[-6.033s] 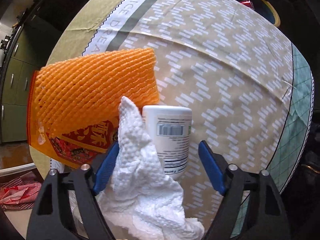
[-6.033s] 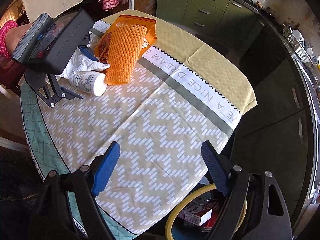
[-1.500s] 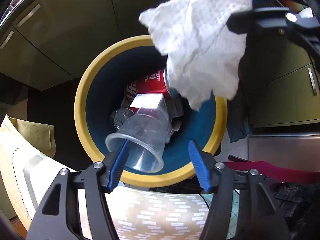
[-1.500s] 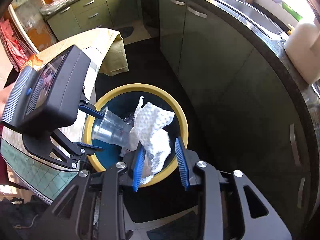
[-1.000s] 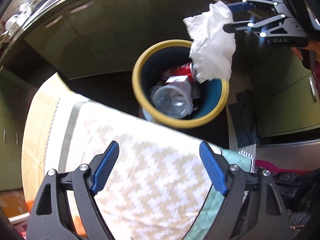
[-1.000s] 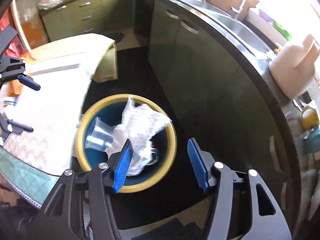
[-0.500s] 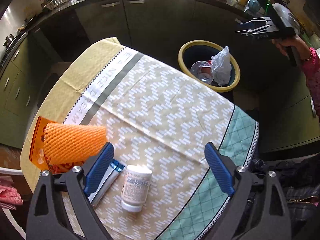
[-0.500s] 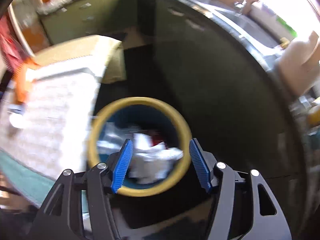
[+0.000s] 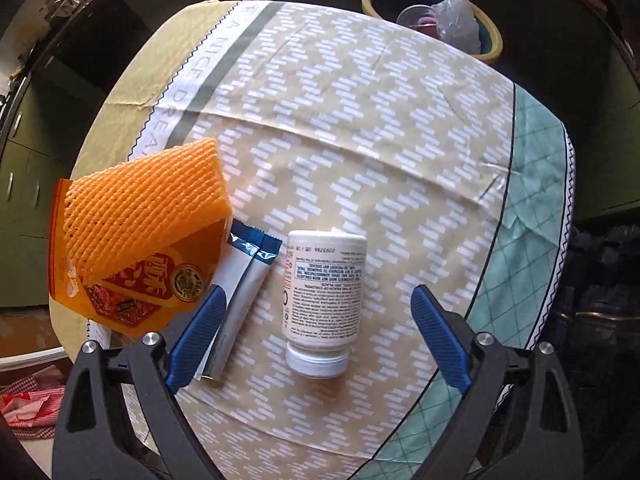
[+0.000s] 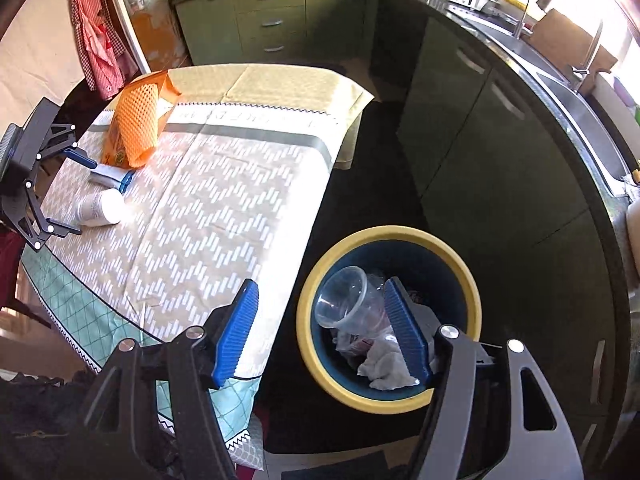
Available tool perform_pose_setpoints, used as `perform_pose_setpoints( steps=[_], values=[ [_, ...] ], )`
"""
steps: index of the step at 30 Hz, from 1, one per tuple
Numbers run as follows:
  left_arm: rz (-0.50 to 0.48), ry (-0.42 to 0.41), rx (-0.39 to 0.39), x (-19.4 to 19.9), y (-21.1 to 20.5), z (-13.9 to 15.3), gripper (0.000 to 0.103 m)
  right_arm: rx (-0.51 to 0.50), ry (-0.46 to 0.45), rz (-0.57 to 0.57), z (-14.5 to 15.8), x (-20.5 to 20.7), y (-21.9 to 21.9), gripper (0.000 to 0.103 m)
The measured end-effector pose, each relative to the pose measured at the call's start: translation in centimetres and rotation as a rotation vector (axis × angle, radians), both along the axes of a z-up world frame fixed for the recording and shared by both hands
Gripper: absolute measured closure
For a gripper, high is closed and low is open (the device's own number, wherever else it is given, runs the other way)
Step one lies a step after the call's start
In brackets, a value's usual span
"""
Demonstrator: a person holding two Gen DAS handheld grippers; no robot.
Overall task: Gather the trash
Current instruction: 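Grasp the white pill bottle with the left gripper while the right gripper grasps the silver tube, then drop the silver tube into the bin with the right gripper while the left gripper carries the bottle there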
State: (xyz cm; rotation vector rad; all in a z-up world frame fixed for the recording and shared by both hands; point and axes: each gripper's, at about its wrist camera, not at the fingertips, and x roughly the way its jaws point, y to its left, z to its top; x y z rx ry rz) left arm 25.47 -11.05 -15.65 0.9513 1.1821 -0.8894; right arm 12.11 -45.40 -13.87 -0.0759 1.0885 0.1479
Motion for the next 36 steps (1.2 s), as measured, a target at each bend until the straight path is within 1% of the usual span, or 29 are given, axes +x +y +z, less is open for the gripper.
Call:
perform_pose_setpoints(
  steps=[2,5,10,11,12,13,14,19,22,24,26,29,32,33,36],
  values=[
    [-0.005,0.018,0.011,0.2,0.1,-0.7,0.027,0.006,0.011,0.005,-0.4,0.5,0.1,0.038],
    [-0.026,0.054,0.013,0.2,0.2,-1.5,0.036,0.013,0.023,0.014,-0.9,1.3,0.7,0.038],
    [-0.032,0.08,0.032,0.3,0.7,-3.0,0.037,0.015,0.038,0.039,-0.9,2.4,1.4,0.038],
    [-0.036,0.077,0.031,0.3,0.8,-3.4,0.045,0.012,0.036,0.046,-0.8,2.6,1.9,0.038],
    [-0.04,0.07,0.024,0.2,0.9,-3.6,0.05,0.013,0.034,0.054,-0.7,2.7,2.2,0.038],
    [-0.039,0.075,0.011,0.2,1.1,-3.8,0.058,0.014,0.031,0.063,-0.5,2.8,2.6,0.038],
    [-0.036,0.085,-0.01,0.0,1.2,-3.7,0.058,0.015,0.029,0.073,-0.3,3.0,3.1,0.038],
    [0.003,0.052,-0.095,-0.5,3.1,-3.3,0.058,0.012,0.022,0.159,0.5,4.2,6.5,0.038],
    [0.036,0.061,-0.151,-1.5,6.0,-2.0,0.058,0.01,-0.018,0.303,0.9,5.0,10.2,0.038],
    [0.072,0.052,-0.174,-2.4,8.5,-0.9,0.058,0.0,-0.044,0.447,0.7,5.3,13.9,0.038],
    [0.122,0.031,-0.18,-3.2,11.4,0.3,0.058,-0.008,-0.042,0.615,0.0,5.3,18.2,0.04],
    [0.199,-0.003,-0.179,-3.7,15.1,2.2,0.058,-0.032,-0.025,0.798,-1.9,6.3,24.4,0.043],
    [0.265,-0.04,-0.19,-4.0,18.4,3.8,0.058,-0.075,-0.014,0.911,-3.9,8.1,29.6,0.046],
    [0.278,-0.045,-0.196,-4.0,19.0,4.3,0.058,-0.09,-0.002,0.944,-4.5,8.7,31.1,0.05],
    [0.303,-0.058,-0.216,-4.2,20.9,5.2,0.058,-0.141,0.033,1.008,-6.5,10.3,34.2,0.054]
  ],
)
